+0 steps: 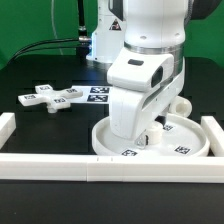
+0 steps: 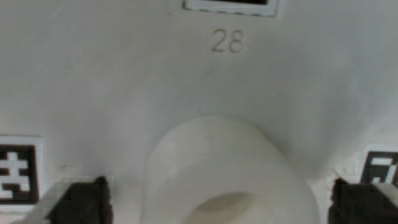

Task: Assemble round table

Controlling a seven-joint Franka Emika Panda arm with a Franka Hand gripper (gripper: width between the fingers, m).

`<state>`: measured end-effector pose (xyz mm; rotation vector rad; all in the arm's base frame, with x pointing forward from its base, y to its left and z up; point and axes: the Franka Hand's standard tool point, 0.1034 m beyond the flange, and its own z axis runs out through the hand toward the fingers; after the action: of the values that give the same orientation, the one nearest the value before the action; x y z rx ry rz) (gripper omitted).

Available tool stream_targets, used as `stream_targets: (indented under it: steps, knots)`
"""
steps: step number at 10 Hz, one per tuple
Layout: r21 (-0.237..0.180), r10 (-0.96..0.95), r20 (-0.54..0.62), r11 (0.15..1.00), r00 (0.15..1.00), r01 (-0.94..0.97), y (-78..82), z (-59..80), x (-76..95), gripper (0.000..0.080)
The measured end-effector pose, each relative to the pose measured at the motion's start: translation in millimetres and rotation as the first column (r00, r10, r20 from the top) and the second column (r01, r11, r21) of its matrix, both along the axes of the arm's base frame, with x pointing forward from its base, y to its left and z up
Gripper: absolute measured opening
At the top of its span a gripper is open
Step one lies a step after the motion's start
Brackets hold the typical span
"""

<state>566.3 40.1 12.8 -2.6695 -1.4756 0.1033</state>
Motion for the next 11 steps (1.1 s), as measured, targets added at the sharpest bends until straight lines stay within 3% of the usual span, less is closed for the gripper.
stream_targets:
  steps: [1,6,7,9,10,11]
  knots:
    - [-0.003,-0.008,-0.004,1.0,1.0,0.008,-4.4,0.9,-3.8,0.0642]
    - [-0.038,-0.199,0.017,0.979,0.98,0.2,-2.2,41.2,-25.7,0.0649]
    - [-0.044,-0.263,0.026,0.964,0.965,0.264,4.2,46.1,-29.0,0.0649]
    - [-0.034,-0.434,0.088,0.898,0.897,0.438,45.0,50.1,-30.8,0.0649]
    - [-0.033,-0.426,0.081,0.903,0.901,0.429,53.7,46.6,-33.6,0.0649]
    - [-0.034,-0.427,0.079,0.902,0.901,0.43,51.7,46.8,-33.1,0.0649]
